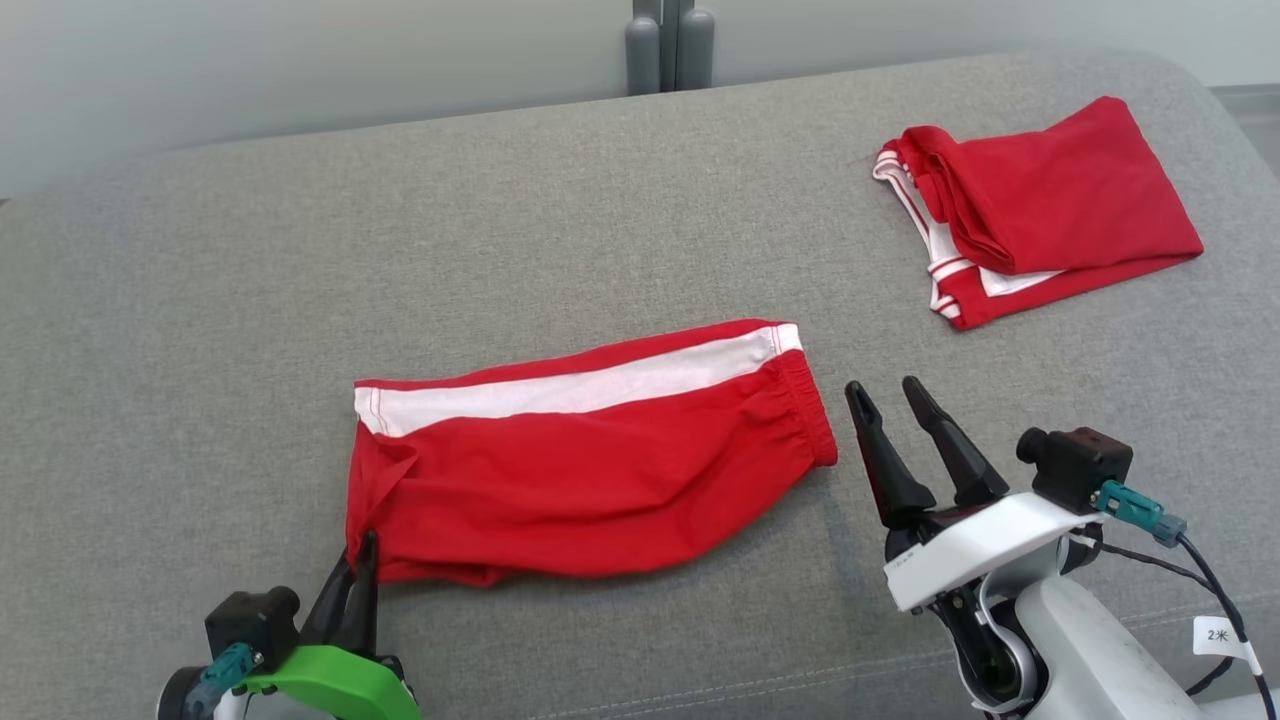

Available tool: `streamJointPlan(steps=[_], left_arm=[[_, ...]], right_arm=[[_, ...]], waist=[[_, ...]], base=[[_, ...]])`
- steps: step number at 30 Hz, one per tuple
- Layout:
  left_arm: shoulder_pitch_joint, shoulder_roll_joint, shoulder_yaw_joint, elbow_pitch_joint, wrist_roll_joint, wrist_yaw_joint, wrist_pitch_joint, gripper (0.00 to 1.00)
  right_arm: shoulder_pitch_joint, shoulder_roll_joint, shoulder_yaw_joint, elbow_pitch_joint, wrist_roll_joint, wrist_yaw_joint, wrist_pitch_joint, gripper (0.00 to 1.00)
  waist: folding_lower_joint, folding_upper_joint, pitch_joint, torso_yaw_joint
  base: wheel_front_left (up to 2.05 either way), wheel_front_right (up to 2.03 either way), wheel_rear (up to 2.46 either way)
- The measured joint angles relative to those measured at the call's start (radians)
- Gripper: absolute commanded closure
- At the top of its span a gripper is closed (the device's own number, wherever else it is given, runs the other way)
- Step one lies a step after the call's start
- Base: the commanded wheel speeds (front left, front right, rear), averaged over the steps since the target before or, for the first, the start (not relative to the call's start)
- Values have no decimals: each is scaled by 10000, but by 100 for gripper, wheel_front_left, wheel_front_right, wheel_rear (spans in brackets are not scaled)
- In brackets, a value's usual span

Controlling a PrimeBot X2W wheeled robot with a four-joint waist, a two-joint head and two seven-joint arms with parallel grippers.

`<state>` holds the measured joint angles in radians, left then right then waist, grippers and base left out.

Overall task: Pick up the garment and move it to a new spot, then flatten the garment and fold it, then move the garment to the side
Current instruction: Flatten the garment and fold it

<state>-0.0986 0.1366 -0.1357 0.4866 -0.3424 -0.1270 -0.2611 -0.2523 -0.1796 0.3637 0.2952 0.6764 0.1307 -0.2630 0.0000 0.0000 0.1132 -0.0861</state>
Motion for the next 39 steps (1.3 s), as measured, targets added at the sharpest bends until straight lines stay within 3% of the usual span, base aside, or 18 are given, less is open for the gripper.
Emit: streamJointPlan(steps=[1, 3, 4, 5, 19, 29, 39], left_arm=[[23, -40, 23, 21, 50, -4, 0, 99], [93, -138, 100, 50, 142, -6, 2, 53], [119, -171, 142, 33, 226, -6, 2, 15], [149, -207, 203, -4, 303, -6, 0, 0], [1000, -604, 1398, -2044, 1572, 17, 0, 0], [1634, -750, 1871, -3628, 2378, 401, 0, 0], [2165, -802, 2468, -3960, 2353, 809, 0, 0]], right_arm=[[21, -19, -12, 27, 4, 0, 0, 0], [55, -36, -35, 50, 33, 0, 0, 0], [88, -42, -58, 56, 42, 0, 0, 0], [142, -46, -82, 65, 42, 0, 0, 0], [473, 19, -454, -186, -723, 0, 0, 0], [929, 173, -1202, -320, -1592, 0, 0, 0], [1684, 366, -2190, -514, -2880, 0, 0, 0]], waist=[[0, 0, -41, 31], [0, 0, -124, 95], [0, 0, -167, 127], [0, 0, -209, 163], [0, 0, -742, 667], [0, 0, -1088, 824], [0, 0, -1330, 954]], base=[[0, 0, 0], [0, 0, 0], [0, 0, 0], [0, 0, 0], [0, 0, 0], [0, 0, 0], [0, 0, 0]])
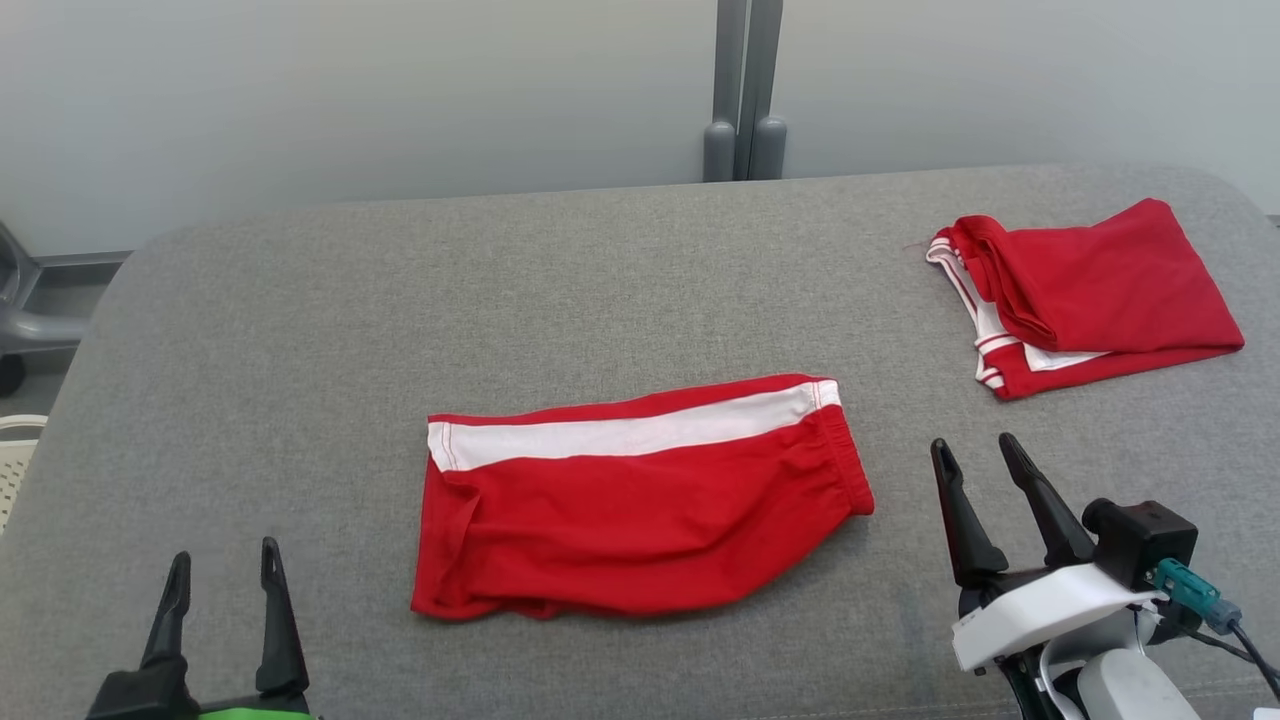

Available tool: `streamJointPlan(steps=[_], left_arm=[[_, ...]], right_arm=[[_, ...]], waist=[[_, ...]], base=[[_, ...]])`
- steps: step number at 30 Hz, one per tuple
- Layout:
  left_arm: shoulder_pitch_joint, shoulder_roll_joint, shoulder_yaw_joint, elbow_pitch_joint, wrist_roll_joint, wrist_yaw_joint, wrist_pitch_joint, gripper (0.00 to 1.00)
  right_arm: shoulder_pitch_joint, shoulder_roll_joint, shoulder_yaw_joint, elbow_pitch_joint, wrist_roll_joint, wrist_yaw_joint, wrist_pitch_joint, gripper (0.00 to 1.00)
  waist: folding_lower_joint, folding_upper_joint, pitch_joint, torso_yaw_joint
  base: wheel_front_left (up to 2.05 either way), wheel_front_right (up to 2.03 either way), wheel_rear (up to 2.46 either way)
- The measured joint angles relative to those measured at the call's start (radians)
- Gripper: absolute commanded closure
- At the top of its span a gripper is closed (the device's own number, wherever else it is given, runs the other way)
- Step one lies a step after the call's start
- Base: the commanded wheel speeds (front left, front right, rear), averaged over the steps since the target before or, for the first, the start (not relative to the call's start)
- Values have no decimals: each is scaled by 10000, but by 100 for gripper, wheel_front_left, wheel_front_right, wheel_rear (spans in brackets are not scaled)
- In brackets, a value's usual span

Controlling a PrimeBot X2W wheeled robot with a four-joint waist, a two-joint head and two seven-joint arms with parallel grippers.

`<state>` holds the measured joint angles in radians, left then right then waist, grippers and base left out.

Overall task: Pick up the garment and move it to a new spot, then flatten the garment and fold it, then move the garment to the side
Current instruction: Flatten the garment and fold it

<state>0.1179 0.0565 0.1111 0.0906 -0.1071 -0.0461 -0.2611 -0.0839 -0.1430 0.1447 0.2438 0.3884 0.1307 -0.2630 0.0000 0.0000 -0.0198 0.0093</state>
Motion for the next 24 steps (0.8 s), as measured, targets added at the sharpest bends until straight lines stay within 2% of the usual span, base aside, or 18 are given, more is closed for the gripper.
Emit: streamJointPlan(steps=[6, 12, 24], left_arm=[[310, -12, 176, 88, -69, 96, 0, 0], [295, 21, -17, 368, 56, -165, 0, 0], [247, 15, 6, 410, 98, -201, 0, 0]], right_arm=[[196, 221, -276, -67, -449, 0, 0, 0], [217, 337, -251, 79, -564, 0, 0, 0], [180, 368, -226, 364, -569, 0, 0, 0]], waist=[[0, 0, -44, -36], [0, 0, -68, 5], [0, 0, -55, -38]], base=[[0, 0, 0], [0, 0, 0], [0, 0, 0]])
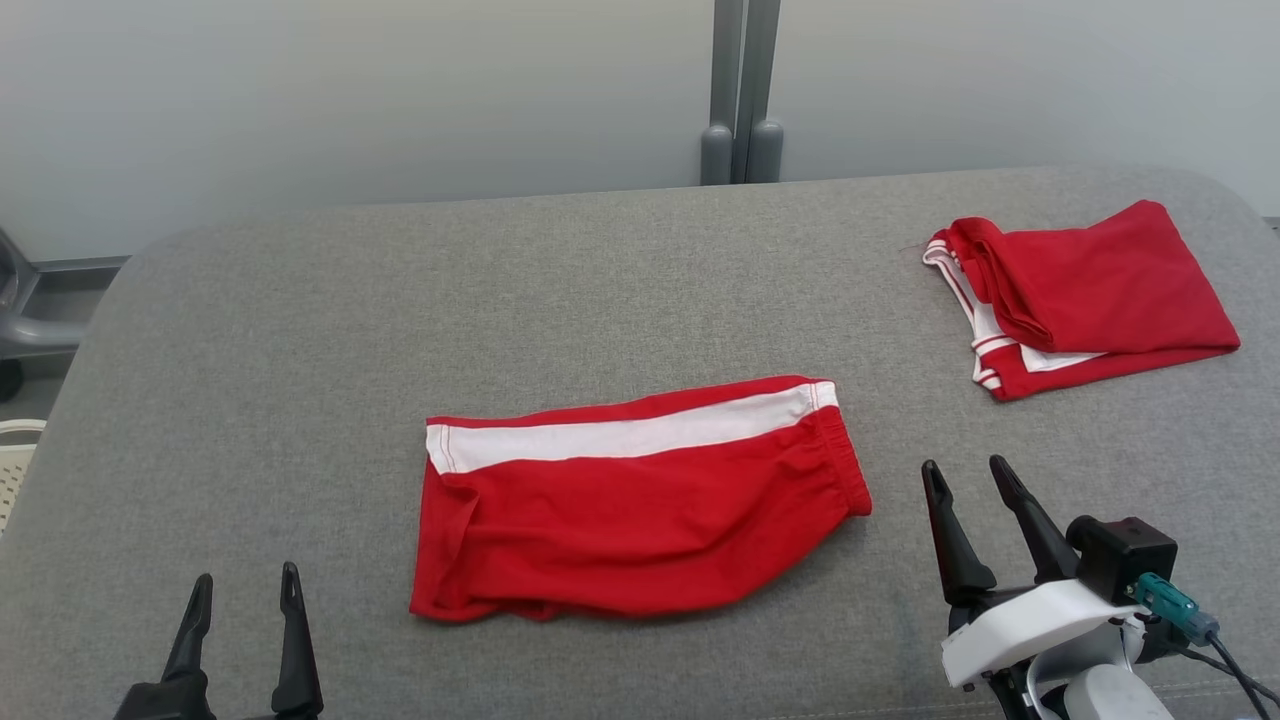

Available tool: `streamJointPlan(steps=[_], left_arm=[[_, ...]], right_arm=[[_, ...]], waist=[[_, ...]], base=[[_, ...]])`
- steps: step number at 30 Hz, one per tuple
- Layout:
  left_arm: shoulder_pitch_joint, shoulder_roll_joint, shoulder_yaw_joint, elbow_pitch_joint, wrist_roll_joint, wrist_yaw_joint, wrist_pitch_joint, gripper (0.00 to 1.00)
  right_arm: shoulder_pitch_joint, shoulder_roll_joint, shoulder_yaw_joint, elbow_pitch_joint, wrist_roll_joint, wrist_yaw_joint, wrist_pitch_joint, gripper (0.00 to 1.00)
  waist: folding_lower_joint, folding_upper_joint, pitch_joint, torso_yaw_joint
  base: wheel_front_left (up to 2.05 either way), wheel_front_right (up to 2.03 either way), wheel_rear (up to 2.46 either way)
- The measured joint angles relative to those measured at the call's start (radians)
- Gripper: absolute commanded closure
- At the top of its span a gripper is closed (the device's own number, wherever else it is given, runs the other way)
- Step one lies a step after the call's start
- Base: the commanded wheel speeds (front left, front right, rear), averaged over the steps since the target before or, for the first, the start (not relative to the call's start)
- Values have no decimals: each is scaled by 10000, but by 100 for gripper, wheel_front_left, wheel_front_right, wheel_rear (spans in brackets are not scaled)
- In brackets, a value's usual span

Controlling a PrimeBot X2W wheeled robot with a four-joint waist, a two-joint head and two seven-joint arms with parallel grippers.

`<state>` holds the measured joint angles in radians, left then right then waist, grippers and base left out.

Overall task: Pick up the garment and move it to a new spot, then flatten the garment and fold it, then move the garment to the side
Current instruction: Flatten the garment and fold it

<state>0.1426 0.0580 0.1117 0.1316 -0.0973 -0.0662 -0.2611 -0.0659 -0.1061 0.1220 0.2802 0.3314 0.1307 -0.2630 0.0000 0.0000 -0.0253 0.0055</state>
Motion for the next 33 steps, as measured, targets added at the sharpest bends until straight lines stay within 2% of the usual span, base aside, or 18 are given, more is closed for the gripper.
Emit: streamJointPlan(steps=[10, 16, 21, 33], left_arm=[[-18, -17, -19, 2, 10, -23, 0, 0], [-85, -29, -98, 0, 10, -35, 0, 0], [-218, -38, -278, 27, 17, -88, 0, 0], [-695, -58, -713, 280, 29, -205, 0, 0]], right_arm=[[-78, -23, 155, 54, -142, 0, 0, 0], [-753, -132, 487, 458, -307, 0, 341, 0], [-1572, -86, 635, 1429, -393, 0, 550, 0], [-3539, 153, 679, 4809, -428, 0, 407, 0]], waist=[[0, 0, -11, -8], [0, 0, 13, 41], [0, 0, 77, 235], [0, 0, 548, 898]], base=[[0, 0, 0], [0, 0, 0], [0, 0, 0], [0, 0, 0]])
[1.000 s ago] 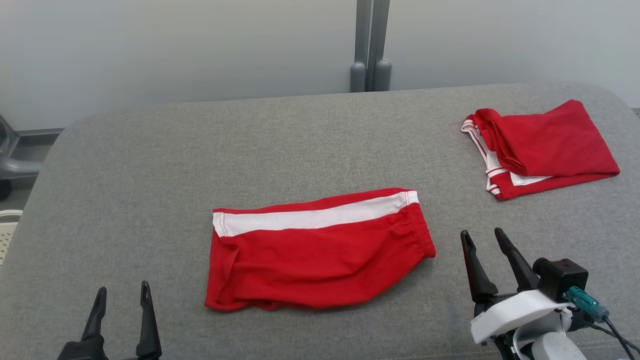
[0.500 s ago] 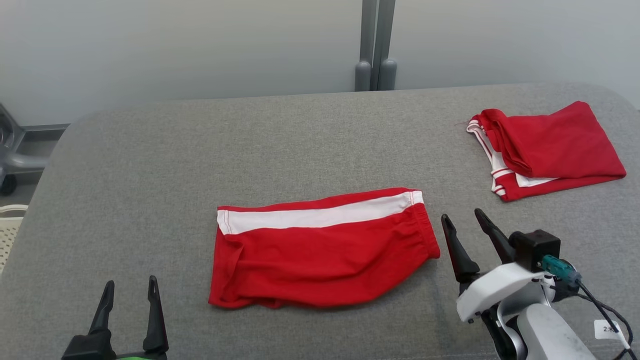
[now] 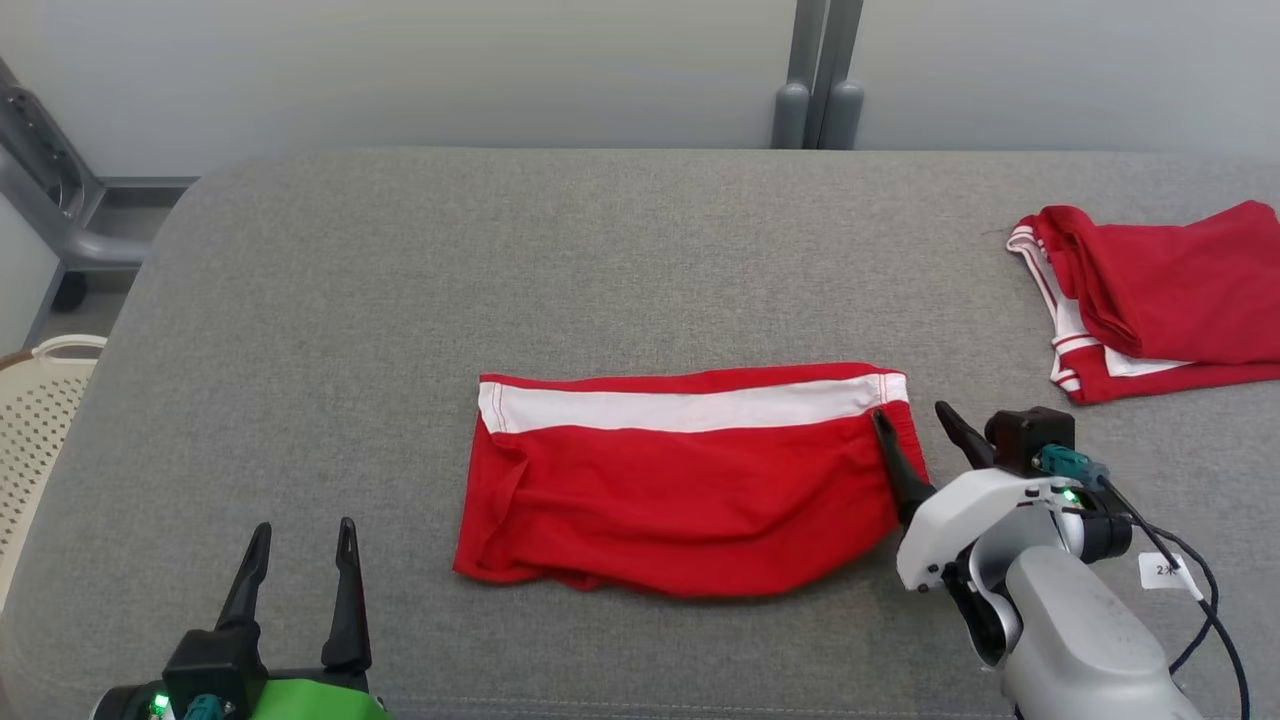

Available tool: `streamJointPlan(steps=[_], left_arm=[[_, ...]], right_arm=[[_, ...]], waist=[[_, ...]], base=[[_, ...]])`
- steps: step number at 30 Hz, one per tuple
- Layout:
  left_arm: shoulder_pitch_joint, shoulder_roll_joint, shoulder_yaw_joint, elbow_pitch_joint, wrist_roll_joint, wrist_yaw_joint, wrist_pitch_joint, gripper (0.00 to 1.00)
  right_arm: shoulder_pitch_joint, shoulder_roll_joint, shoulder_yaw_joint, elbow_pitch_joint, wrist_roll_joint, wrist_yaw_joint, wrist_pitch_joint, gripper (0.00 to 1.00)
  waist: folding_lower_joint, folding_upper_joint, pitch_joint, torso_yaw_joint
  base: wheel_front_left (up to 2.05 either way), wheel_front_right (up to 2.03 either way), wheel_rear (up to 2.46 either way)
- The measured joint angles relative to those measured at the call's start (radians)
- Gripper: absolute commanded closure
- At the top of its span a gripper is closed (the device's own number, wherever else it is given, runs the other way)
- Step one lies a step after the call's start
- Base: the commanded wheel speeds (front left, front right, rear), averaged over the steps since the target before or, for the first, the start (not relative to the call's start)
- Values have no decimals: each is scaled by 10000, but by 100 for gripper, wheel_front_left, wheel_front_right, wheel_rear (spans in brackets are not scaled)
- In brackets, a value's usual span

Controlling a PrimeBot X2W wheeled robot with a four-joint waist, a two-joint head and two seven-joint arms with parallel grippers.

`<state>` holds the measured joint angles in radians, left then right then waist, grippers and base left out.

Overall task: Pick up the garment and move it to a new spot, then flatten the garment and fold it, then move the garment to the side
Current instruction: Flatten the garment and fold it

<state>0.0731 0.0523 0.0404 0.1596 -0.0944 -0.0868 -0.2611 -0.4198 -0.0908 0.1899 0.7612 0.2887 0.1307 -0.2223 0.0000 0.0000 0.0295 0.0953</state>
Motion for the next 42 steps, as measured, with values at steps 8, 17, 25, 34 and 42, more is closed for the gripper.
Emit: streamJointPlan(steps=[8, 17, 25, 34, 42], left_arm=[[-406, -6, -224, 144, 0, -27, 0, 0], [-458, -6, -207, 199, -12, -23, 0, 0], [-556, -8, -228, 221, -21, -12, 0, 0], [-533, -10, -184, 257, -92, 33, 0, 0], [-512, -10, -307, 228, -282, 123, 0, 0]], right_arm=[[-1163, 59, -119, 2318, 184, 0, -82, 0], [-1715, 117, 236, 3720, 583, 2, 113, 0], [-2002, 171, 794, 3889, 1005, 2, 6, 100], [-2378, -725, 1099, 3864, 1446, 8, -178, 100], [-2461, -1152, 1639, 3392, 2054, 6, 23, 100]], waist=[[0, 0, 473, 440], [1, 0, 720, 631], [1, 0, 733, 553], [1, 0, 583, 343], [1, 0, 523, 126]], base=[[0, 0, 0], [0, 0, 0], [0, 0, 0], [0, 0, 0], [0, 0, 0]])
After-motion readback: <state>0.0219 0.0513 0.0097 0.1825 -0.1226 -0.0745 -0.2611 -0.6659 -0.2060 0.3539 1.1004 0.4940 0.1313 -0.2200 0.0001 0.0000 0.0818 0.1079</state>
